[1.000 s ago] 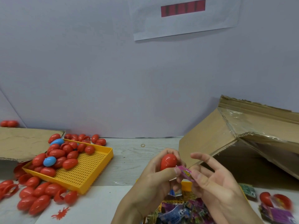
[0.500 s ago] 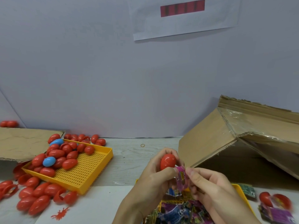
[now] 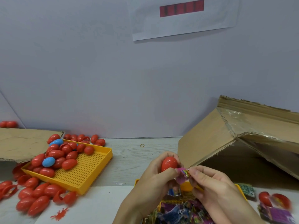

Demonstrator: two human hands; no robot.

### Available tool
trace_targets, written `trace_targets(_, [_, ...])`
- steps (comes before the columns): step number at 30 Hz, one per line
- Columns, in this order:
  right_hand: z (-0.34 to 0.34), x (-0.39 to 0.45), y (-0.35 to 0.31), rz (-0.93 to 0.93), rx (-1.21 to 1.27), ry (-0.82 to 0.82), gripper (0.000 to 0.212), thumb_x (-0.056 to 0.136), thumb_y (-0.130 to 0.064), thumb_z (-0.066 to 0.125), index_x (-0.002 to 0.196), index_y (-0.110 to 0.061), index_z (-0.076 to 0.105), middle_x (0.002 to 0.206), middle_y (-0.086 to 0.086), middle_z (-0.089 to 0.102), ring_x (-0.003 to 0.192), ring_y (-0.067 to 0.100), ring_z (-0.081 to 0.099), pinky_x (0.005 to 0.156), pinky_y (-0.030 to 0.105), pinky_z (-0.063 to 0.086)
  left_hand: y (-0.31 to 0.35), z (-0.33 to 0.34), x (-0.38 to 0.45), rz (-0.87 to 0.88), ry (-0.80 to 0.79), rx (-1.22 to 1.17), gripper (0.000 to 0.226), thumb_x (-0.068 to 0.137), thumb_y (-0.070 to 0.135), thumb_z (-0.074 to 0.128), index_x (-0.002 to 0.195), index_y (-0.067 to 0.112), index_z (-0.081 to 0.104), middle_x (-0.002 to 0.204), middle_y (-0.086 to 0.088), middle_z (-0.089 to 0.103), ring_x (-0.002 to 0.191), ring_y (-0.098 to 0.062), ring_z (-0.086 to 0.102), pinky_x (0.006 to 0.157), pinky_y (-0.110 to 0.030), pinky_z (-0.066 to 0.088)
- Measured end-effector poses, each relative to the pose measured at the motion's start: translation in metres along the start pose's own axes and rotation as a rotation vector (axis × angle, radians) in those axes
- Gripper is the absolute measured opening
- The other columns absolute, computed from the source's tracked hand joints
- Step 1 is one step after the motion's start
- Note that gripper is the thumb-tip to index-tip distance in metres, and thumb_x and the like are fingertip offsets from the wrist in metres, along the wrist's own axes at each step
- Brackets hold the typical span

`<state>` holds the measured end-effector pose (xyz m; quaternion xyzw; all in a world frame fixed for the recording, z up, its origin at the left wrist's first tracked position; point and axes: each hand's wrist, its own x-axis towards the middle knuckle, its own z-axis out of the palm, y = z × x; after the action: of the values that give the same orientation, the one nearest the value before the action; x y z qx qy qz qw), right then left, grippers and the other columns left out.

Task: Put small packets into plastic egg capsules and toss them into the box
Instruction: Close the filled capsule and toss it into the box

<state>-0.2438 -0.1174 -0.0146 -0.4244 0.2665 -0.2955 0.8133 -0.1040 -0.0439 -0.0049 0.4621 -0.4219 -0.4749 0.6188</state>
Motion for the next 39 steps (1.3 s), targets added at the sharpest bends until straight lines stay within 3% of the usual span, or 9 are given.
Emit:
trace_targets(6, [-0.001,0.000,0.000,0.007,-0.029,-0.019,0.019,0.058,-0.021,0.073,0.067,-0.005,0.073,0.063,0.013,0.049,0.054,0.017,0.044,0.041,0.024,0.030,0.002,0.000,0.000,-0.005,-0.008,-0.015,0.014,0.076,0.004,0.059,0.085,0.016,0.060,0.086,-0.010,0.058,0.067,-0.017,0.055,0.057,-0.025,0.040])
trace_targets(16, [-0.006,0.004,0.003,0.060,-0.085,-0.033,0.038,0.057,-0.026,0.077,0.082,0.003,0.075,0.068,0.015,0.054,0.053,0.016,0.047,0.048,0.026,0.034,-0.001,-0.002,0.000,-0.020,-0.025,0.002,0.017,0.072,0.011,0.064,0.087,0.019,0.061,0.087,-0.009,0.058,0.070,-0.017,0.054,0.059,-0.024,0.041])
trace_targets(20, [-0.005,0.003,0.003,0.058,-0.113,-0.045,0.029,0.058,-0.027,0.075,0.076,-0.004,0.076,0.062,0.011,0.058,0.051,0.014,0.050,0.048,0.026,0.036,-0.002,-0.003,0.001,-0.024,-0.037,0.003,0.016,0.077,0.005,0.059,0.088,0.017,0.059,0.087,-0.008,0.059,0.069,-0.017,0.055,0.058,-0.024,0.041])
trace_targets(25, [-0.005,0.003,0.006,-0.082,-0.103,0.057,0.021,0.061,-0.027,0.073,0.073,-0.009,0.075,0.060,0.010,0.053,0.050,0.014,0.045,0.043,0.025,0.033,-0.002,-0.006,0.002,-0.044,-0.047,-0.133,0.020,0.073,0.018,0.067,0.090,0.010,0.060,0.090,-0.011,0.058,0.075,-0.022,0.059,0.059,-0.030,0.048])
trace_targets(28, [-0.001,0.000,0.007,-0.239,-0.209,0.153,0.022,0.064,-0.034,0.070,0.075,-0.016,0.074,0.055,0.004,0.054,0.049,0.014,0.044,0.043,0.024,0.034,-0.003,-0.006,0.005,-0.102,0.073,-0.204,0.021,0.078,0.017,0.058,0.093,0.003,0.057,0.083,-0.014,0.058,0.067,-0.023,0.058,0.053,-0.031,0.047])
trace_targets(30, [0.003,-0.004,0.006,-0.333,-0.309,0.198,0.020,0.065,-0.039,0.067,0.077,-0.023,0.074,0.054,0.000,0.060,0.048,0.006,0.051,0.045,0.017,0.038,-0.006,-0.007,0.007,-0.097,0.208,-0.062,0.014,0.088,0.004,0.053,0.097,0.003,0.063,0.085,-0.015,0.058,0.065,-0.021,0.059,0.053,-0.031,0.048])
trace_targets(32, [0.006,-0.007,0.004,-0.373,-0.384,0.226,0.013,0.071,-0.038,0.066,0.078,-0.029,0.073,0.058,-0.002,0.064,0.049,0.001,0.055,0.051,0.017,0.040,-0.009,-0.008,0.009,-0.066,0.287,0.087,0.028,0.091,-0.004,0.054,0.102,0.016,0.072,0.093,-0.013,0.065,0.070,-0.020,0.064,0.059,-0.028,0.052])
trace_targets(35, [0.007,-0.008,0.004,-0.377,-0.409,0.253,0.010,0.077,-0.033,0.066,0.076,-0.025,0.073,0.061,-0.001,0.066,0.049,-0.001,0.056,0.057,0.023,0.039,-0.010,-0.012,0.010,-0.001,0.344,0.234,0.030,0.089,0.007,0.066,0.098,0.035,0.074,0.097,0.000,0.074,0.084,-0.015,0.071,0.065,-0.018,0.052])
trace_targets(39, [0.004,-0.005,0.006,-0.366,-0.394,0.294,0.010,0.079,-0.028,0.068,0.074,-0.022,0.073,0.060,-0.003,0.066,0.049,-0.001,0.056,0.060,0.025,0.040,-0.011,-0.014,0.011,0.038,0.416,0.173,0.022,0.081,0.026,0.077,0.101,0.022,0.069,0.093,-0.002,0.077,0.086,-0.016,0.073,0.063,-0.019,0.053])
